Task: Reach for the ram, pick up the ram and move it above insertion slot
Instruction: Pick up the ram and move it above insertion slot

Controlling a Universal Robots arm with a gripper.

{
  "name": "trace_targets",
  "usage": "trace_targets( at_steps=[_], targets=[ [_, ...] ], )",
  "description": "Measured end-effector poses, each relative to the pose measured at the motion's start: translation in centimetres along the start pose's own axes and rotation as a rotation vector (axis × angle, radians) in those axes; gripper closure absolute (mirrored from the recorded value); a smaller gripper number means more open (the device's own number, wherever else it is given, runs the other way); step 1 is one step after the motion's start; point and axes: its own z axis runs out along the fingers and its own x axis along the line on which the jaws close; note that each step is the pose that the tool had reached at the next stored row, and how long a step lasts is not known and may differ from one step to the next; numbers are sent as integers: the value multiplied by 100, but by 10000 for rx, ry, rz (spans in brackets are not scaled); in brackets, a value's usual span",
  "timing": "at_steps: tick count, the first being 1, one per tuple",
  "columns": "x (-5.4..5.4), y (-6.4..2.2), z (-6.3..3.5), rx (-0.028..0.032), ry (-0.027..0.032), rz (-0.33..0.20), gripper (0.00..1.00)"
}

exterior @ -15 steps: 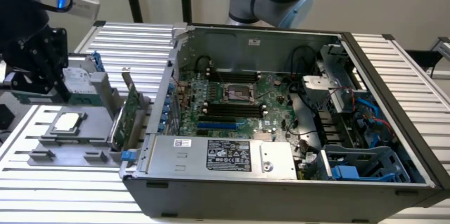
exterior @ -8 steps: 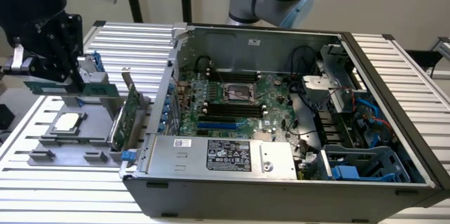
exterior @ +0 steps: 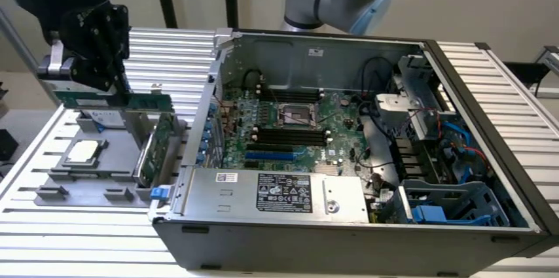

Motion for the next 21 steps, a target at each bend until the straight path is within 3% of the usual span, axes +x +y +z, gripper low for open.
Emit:
trace_targets(
  at_steps=[9, 17, 21],
  targets=[
    [-8, -410, -54, -1, -173, 0, 86],
    [-17, -774, -71, -4, -397, 0, 86],
    [-29, -949, -71, -4, -452, -1, 86]
  ],
)
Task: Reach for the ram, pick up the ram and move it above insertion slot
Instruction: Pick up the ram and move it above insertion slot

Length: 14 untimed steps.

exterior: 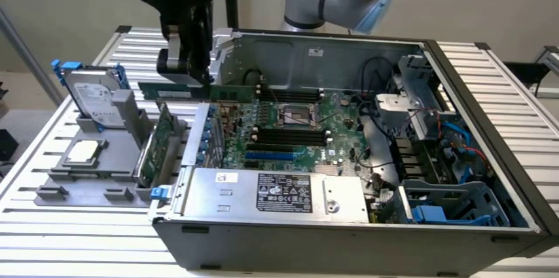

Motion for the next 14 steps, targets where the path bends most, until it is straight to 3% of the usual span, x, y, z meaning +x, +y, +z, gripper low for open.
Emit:
trace_targets(
  at_steps=[7, 14],
  targets=[
    [-71, -254, 4, 0, -7, 1, 86],
    [-206, -432, 10, 0, -7, 2, 86]
  ],
)
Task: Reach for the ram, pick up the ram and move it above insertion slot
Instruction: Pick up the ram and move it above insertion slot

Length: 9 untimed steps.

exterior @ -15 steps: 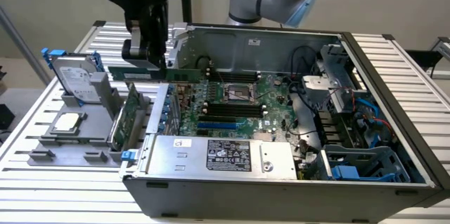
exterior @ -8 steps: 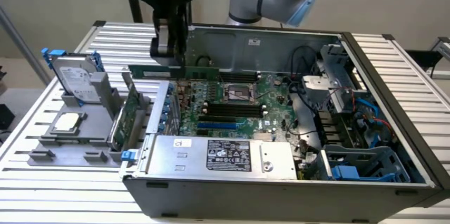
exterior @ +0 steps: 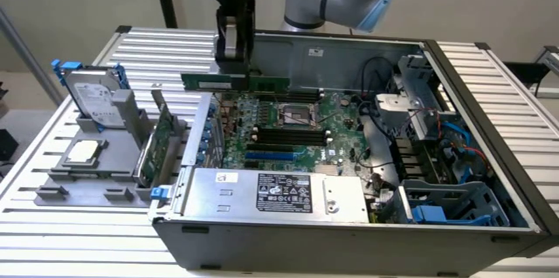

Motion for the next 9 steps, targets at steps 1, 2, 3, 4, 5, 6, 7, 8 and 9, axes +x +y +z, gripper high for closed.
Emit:
trace_targets(
  at_steps=[1, 2, 3, 4, 5, 6, 7, 8, 9],
  targets=[
    [-23, -23, 1, 0, 0, -1, 86],
    [-45, -45, 2, 0, 0, 0, 86],
    [-68, -67, 4, 0, 0, -1, 86],
    [-92, -92, 5, 0, 1, -1, 86],
    [-115, -114, 6, 0, 1, -1, 86],
    [-137, -137, 7, 0, 0, -1, 86],
    [-159, -161, 8, 0, 0, -1, 86],
    [-179, -186, 10, 1, -1, -1, 86],
    [-197, -212, 10, 0, 0, 0, 86]
  ],
)
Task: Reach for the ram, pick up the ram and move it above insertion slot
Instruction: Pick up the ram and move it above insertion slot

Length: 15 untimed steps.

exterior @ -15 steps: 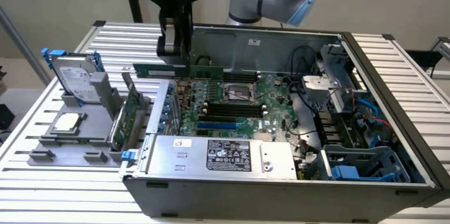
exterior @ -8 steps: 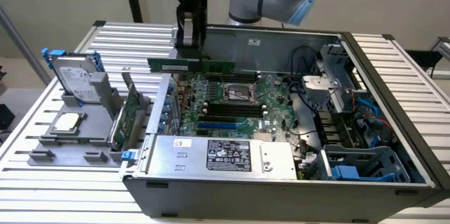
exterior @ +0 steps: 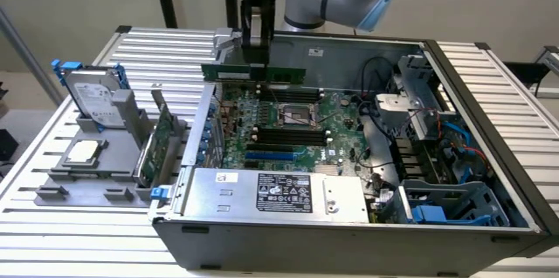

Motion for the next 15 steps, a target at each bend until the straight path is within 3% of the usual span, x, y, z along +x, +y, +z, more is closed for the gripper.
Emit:
trace_targets(
  at_steps=[15],
  targets=[
    [-129, -444, 7, 5, 0, 86, 86]
  ],
)
